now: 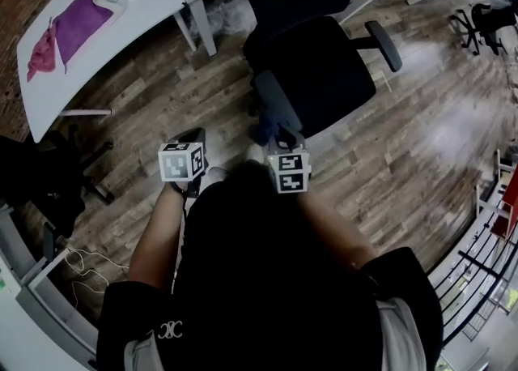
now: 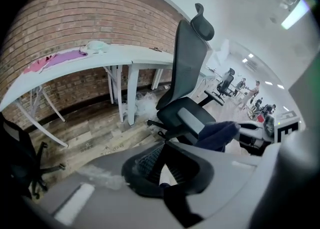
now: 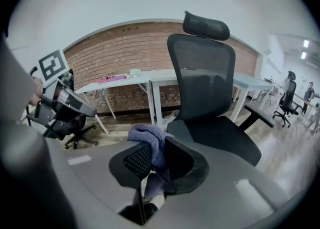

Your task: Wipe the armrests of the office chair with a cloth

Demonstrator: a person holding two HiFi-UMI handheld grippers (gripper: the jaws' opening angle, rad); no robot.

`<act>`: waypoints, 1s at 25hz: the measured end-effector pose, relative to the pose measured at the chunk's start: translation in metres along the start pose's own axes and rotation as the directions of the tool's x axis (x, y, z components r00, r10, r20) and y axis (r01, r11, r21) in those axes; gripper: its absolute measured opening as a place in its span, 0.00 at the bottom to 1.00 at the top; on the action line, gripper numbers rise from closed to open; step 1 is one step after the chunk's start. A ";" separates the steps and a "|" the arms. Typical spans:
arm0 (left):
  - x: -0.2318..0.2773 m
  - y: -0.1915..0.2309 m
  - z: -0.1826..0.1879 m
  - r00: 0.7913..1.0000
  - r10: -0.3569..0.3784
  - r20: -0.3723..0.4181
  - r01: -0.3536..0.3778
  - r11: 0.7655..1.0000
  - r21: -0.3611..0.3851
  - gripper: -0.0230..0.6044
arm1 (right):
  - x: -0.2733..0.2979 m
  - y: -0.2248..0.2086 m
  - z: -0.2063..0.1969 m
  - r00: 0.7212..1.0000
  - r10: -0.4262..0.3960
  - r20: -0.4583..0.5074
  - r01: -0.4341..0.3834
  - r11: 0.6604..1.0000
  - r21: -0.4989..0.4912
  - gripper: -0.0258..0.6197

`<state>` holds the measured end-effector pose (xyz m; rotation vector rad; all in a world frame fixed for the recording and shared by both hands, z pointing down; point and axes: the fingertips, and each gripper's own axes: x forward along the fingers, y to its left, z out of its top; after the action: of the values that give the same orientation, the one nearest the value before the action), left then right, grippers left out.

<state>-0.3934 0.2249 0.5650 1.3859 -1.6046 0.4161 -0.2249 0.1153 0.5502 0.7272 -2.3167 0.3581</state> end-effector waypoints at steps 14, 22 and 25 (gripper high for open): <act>0.009 0.071 0.025 0.982 -0.132 -0.136 0.154 0.974 0.165 0.05 | 0.059 0.049 -0.002 0.970 -0.241 -0.032 0.242 0.943 0.230 0.13; 0.013 0.152 0.032 0.943 -0.203 -0.265 0.276 0.921 0.275 0.05 | 0.067 0.063 -0.016 0.808 -0.570 -0.149 0.563 0.674 0.479 0.14; 0.014 0.171 0.032 0.937 -0.209 -0.280 0.281 0.927 0.250 0.05 | 0.075 0.059 -0.027 0.754 -0.634 -0.174 0.609 0.573 0.549 0.14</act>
<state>-0.5598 0.2444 0.6140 1.6588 -1.1787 0.6623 -0.2919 0.1443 0.6178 1.8108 -1.7912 0.7255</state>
